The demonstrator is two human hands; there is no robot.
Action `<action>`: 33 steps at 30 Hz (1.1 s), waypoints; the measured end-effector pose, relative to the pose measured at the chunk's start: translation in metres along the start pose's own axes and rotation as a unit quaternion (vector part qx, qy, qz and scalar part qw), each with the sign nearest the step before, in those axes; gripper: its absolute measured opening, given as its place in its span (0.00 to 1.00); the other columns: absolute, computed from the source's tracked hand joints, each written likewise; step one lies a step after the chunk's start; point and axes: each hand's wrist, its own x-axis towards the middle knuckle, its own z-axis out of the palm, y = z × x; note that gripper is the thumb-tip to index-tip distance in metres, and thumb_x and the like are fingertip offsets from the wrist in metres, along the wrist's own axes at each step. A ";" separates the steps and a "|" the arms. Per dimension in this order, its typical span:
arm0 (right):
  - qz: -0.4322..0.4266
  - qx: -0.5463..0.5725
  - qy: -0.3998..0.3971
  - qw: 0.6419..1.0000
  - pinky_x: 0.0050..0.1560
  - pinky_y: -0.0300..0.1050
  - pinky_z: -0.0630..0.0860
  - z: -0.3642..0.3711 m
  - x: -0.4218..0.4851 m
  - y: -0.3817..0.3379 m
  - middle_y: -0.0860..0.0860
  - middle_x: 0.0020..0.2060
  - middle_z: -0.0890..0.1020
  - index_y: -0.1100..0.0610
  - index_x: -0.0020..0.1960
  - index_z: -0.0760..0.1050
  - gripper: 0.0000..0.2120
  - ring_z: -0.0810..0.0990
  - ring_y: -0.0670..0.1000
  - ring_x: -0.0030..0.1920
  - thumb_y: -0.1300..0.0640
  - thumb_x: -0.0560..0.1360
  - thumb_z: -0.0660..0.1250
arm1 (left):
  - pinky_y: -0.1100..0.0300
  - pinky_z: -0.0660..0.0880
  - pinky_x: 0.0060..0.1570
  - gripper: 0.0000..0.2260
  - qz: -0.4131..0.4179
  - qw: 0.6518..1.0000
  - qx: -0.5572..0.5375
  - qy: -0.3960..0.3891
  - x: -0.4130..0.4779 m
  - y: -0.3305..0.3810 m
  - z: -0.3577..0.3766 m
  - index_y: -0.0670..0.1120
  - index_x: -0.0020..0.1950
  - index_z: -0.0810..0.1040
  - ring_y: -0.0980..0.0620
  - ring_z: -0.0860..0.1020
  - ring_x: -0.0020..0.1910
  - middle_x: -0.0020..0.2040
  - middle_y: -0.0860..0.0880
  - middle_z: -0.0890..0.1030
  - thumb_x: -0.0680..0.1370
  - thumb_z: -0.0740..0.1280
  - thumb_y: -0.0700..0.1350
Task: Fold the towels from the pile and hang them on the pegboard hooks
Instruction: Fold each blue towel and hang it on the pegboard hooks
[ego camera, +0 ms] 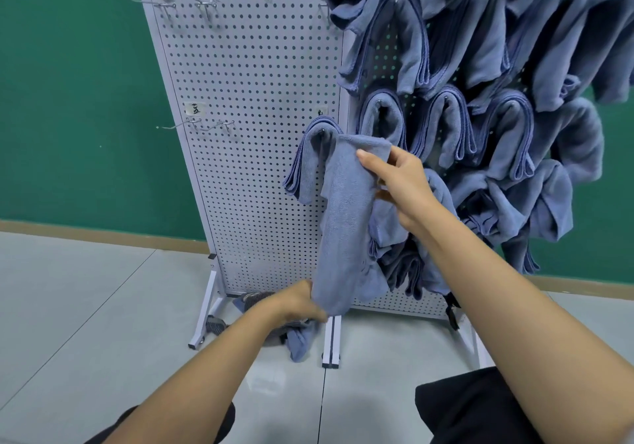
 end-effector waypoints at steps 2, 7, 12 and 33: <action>-0.006 -0.031 0.013 0.999 0.38 0.39 0.79 -0.002 0.003 -0.004 0.48 0.45 0.83 0.58 0.55 0.78 0.11 0.81 0.45 0.43 0.54 0.75 0.70 | 0.58 0.77 0.50 0.14 -0.048 0.994 0.094 0.009 0.007 -0.016 -0.006 0.43 0.55 0.78 0.50 0.79 0.48 0.51 0.45 0.82 0.69 0.70 0.39; 0.031 -0.126 0.026 0.991 0.38 0.47 0.79 0.005 0.004 0.003 0.52 0.40 0.74 0.56 0.43 0.68 0.09 0.74 0.50 0.40 0.57 0.73 0.69 | 0.57 0.77 0.45 0.11 -0.008 0.951 -0.057 0.303 -0.008 0.006 -0.032 0.46 0.60 0.74 0.50 0.79 0.44 0.48 0.51 0.78 0.78 0.63 0.40; 0.054 -0.152 0.016 0.987 0.46 0.62 0.81 0.035 -0.003 0.011 0.52 0.36 0.72 0.57 0.42 0.66 0.12 0.75 0.52 0.40 0.56 0.69 0.70 | 0.59 0.74 0.46 0.22 0.110 0.934 -0.148 0.305 -0.030 0.044 -0.014 0.49 0.58 0.66 0.51 0.77 0.50 0.50 0.52 0.76 0.71 0.74 0.51; -0.018 -0.237 -0.093 0.967 0.59 0.42 0.69 0.045 0.003 0.037 0.47 0.58 0.73 0.55 0.66 0.69 0.21 0.72 0.46 0.58 0.52 0.76 0.69 | 0.58 0.75 0.37 0.04 0.079 0.871 -0.023 0.485 -0.047 0.045 -0.124 0.55 0.45 0.77 0.54 0.78 0.40 0.39 0.57 0.80 0.71 0.67 0.49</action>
